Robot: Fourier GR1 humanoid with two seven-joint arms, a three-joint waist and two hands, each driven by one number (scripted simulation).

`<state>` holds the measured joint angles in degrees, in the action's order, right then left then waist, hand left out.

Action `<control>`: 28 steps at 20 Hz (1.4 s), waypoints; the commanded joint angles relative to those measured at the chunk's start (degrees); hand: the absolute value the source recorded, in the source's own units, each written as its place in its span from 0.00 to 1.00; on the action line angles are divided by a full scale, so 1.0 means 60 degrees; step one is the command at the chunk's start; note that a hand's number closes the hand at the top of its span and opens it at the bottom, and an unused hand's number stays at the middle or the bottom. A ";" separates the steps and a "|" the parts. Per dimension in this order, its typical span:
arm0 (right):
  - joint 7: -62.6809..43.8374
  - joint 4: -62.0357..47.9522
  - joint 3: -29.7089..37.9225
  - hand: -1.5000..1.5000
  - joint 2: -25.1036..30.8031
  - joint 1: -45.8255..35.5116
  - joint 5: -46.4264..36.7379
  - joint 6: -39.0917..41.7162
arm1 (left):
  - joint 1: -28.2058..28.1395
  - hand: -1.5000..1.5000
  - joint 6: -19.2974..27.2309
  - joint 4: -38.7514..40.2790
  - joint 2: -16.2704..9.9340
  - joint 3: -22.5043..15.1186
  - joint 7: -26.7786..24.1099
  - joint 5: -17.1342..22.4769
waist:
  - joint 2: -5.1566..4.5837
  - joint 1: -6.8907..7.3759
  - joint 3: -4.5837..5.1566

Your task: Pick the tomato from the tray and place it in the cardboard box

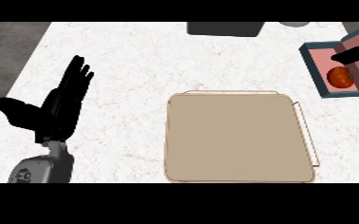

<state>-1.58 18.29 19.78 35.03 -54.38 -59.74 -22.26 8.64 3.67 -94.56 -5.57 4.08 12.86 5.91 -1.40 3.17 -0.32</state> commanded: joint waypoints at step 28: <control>0.5942 -0.0276 0.5576 0.00 0.1347 0.1571 0.7318 0.1996 | -0.0596 0.50 0.0211 -0.0687 0.0132 -0.0108 0.0126 -0.0186 | 0.0141 -0.0290 0.0027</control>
<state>29.80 17.66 51.83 41.76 -49.07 -18.33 -12.59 6.79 4.96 -96.76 -5.05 4.03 13.89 5.12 -0.58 1.42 -0.13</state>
